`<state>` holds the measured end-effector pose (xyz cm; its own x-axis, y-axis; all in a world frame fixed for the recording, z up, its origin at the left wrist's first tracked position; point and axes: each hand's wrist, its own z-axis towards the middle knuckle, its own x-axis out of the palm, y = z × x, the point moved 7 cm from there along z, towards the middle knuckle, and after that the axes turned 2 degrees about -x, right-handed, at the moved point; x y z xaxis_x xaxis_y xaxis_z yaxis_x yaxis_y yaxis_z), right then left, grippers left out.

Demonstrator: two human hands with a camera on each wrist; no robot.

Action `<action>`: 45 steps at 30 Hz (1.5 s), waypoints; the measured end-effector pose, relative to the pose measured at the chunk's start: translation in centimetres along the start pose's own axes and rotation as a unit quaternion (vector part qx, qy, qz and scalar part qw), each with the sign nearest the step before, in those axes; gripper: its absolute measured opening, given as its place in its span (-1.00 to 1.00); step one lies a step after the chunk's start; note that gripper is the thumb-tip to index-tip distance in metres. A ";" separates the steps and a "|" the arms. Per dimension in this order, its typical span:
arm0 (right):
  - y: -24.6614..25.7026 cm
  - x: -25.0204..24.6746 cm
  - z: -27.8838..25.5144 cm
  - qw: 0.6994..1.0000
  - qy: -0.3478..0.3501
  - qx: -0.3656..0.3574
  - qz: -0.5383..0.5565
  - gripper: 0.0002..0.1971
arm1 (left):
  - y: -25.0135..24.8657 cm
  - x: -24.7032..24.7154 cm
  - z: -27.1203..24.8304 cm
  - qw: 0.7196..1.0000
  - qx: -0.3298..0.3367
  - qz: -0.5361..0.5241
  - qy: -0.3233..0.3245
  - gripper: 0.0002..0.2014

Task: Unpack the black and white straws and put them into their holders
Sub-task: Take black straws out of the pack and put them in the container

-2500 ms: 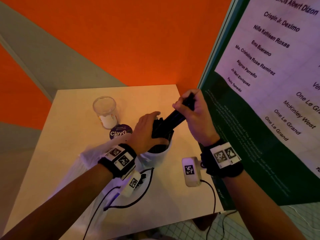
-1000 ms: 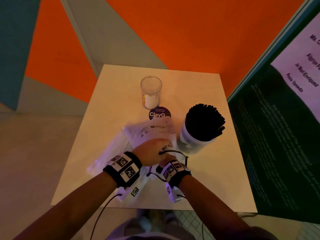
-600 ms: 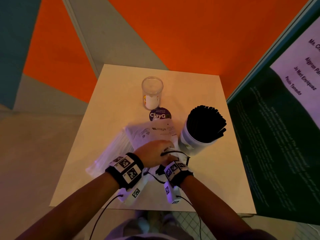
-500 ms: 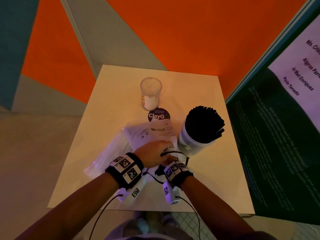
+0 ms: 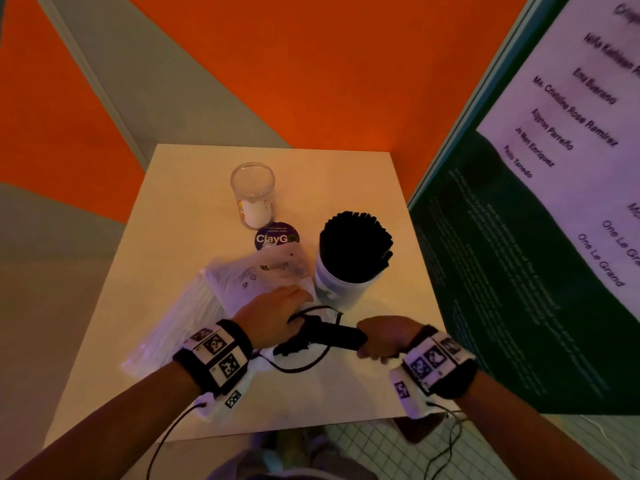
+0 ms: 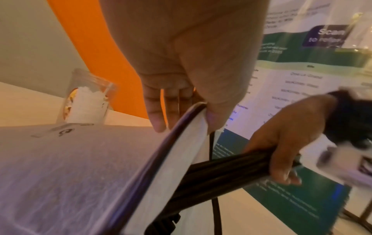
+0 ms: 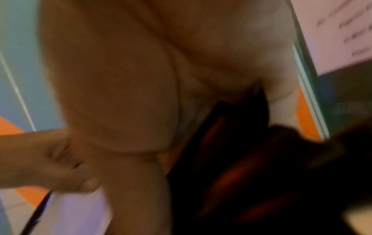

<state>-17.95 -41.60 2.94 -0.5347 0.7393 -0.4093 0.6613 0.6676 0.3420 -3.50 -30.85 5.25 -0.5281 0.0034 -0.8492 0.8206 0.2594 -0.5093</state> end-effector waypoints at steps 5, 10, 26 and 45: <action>-3.9 -2.7 -6.6 0.996 -0.002 -0.012 -0.086 -0.95 | -5.6 1.2 0.8 0.993 0.092 0.075 -0.012 -0.25; -2.9 -4.1 -9.7 0.994 -0.021 -0.065 -0.090 -0.92 | -11.2 2.4 3.2 0.989 0.131 0.074 0.009 -0.21; 0.6 -7.9 -6.9 0.807 -0.335 -0.293 0.389 -0.30 | -5.7 -1.5 4.1 0.994 0.026 0.102 -0.030 -0.80; 1.9 -17.1 -14.7 0.645 -0.428 -0.443 0.452 -0.71 | -7.2 -6.8 9.3 0.962 0.014 -0.196 -0.191 -0.05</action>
<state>-15.28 -51.68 23.08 0.5957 0.7958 0.1089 -0.2633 0.0654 0.9625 -3.77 -41.71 13.34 -0.6844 -0.4448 -0.5777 0.5831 0.1418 -0.7999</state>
